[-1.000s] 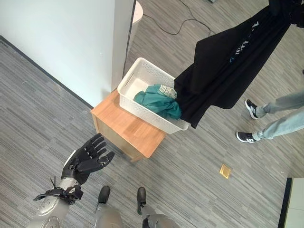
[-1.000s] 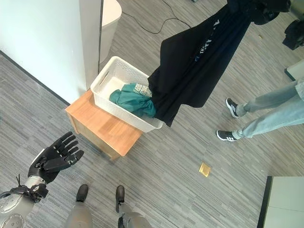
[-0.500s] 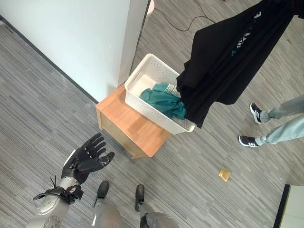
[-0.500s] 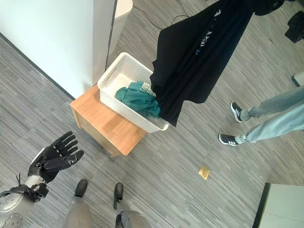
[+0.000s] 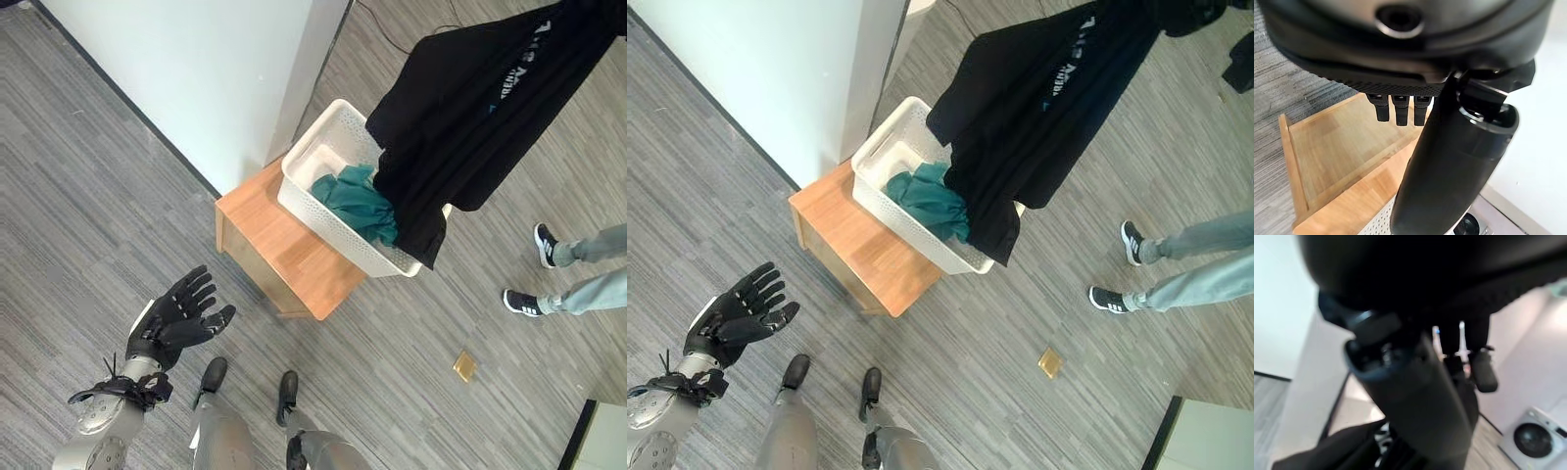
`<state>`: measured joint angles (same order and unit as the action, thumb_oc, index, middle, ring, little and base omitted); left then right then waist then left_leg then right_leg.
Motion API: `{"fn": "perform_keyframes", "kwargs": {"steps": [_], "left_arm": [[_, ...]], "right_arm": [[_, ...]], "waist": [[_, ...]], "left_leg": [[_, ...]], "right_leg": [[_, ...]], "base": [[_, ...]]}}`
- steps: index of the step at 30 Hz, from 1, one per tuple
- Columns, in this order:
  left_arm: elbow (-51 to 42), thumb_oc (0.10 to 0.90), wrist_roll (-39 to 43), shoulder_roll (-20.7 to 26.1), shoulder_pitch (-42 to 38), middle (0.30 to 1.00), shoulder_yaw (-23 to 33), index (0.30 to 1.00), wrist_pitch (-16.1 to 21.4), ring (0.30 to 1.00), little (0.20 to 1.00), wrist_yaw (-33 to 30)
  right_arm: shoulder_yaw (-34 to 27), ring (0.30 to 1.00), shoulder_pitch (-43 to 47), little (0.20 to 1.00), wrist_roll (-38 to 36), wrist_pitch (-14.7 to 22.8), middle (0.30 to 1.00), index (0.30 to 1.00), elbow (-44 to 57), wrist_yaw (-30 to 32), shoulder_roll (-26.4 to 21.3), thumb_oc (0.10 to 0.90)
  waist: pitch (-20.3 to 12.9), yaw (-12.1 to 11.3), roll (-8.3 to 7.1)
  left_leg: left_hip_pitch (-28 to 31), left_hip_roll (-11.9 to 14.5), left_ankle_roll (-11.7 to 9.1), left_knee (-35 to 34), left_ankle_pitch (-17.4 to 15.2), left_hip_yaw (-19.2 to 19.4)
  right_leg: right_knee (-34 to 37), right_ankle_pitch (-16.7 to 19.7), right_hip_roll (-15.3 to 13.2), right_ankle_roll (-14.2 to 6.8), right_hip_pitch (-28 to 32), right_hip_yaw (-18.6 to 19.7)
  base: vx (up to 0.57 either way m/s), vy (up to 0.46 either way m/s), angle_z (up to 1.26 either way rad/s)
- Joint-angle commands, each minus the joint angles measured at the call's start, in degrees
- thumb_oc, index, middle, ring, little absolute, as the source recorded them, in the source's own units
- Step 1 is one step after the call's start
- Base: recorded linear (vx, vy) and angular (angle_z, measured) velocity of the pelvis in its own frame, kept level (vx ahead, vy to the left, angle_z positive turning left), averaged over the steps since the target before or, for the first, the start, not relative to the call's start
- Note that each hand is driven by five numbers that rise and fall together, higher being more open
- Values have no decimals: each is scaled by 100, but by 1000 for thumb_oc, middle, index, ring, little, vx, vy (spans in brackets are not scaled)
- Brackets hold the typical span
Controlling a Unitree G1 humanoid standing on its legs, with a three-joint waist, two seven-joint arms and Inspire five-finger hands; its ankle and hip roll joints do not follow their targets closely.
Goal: Pick up bed clothes into laundry basket.
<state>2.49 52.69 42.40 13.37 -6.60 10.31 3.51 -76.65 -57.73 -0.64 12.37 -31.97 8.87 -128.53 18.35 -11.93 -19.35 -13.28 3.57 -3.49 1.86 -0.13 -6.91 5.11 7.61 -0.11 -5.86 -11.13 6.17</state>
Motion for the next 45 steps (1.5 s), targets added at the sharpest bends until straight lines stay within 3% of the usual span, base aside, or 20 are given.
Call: {"fn": "perform_keyframes", "kwargs": {"steps": [1,11,22,31,35,39,41,45], "left_arm": [[-1214,800,-258,-164,-554,900,149,900,507,900,900,74],[-1186,800,-378,-425,-534,900,301,900,549,900,900,-53],[-1393,800,-541,-609,-650,900,227,900,590,900,900,-202],[-1396,800,-616,-642,-727,900,292,900,656,900,900,-316],[-1435,800,-673,-826,-805,900,254,900,667,900,900,-374],[-1434,800,-679,-948,-947,900,131,900,653,900,900,-358],[-1465,800,-694,-1046,-1065,900,44,900,656,900,900,-348],[-1483,800,-733,-1120,-1144,900,21,900,675,900,900,-391]], "right_arm": [[-1388,300,888,300,-190,-570,300,300,-2350,276,-48,400],[-2026,300,245,300,-167,-596,300,300,-2136,327,-48,400],[-2218,300,69,300,-290,-563,300,300,-1959,349,-48,400],[-2445,300,-300,300,-266,-535,300,300,-1592,241,-48,400],[-2832,300,-811,300,-137,-540,300,300,-1160,200,-48,400],[-2737,300,-811,300,-52,-570,300,300,-900,87,-48,400],[-2682,300,-811,300,13,-593,300,300,-844,40,-48,400],[-2653,300,-811,300,35,-611,300,300,-915,-15,-48,400]], "waist": [[641,-409,148],[867,-370,388],[1085,-417,349],[1144,-512,462],[1144,-516,629],[1144,-523,821],[1144,-570,997],[1144,-606,1123]], "left_leg": [[20,-200,-75,-686,306,173],[-220,-191,-118,-686,385,33],[-446,-174,-185,-686,458,-117],[-527,-192,-202,-686,443,-152],[-608,-197,-202,-686,429,-150],[-687,-205,-199,-686,430,-167],[-764,-210,-202,-686,433,-179],[-827,-216,-203,-686,439,-206]], "right_leg": [[-594,-885,117,-66,-374,368],[-667,-899,133,-25,-602,280],[-687,-904,168,1,-775,157],[-776,-966,155,31,-878,124],[-806,-955,144,36,-984,131],[-806,-961,146,46,-1059,132],[-788,-965,135,47,-1126,138],[-802,-973,123,47,-1180,124]], "base": [[-11,-18,5],[-11,-13,3],[-9,-19,12],[-2,2,0],[0,0,0],[0,0,0],[0,0,0],[7,-2,3]]}}
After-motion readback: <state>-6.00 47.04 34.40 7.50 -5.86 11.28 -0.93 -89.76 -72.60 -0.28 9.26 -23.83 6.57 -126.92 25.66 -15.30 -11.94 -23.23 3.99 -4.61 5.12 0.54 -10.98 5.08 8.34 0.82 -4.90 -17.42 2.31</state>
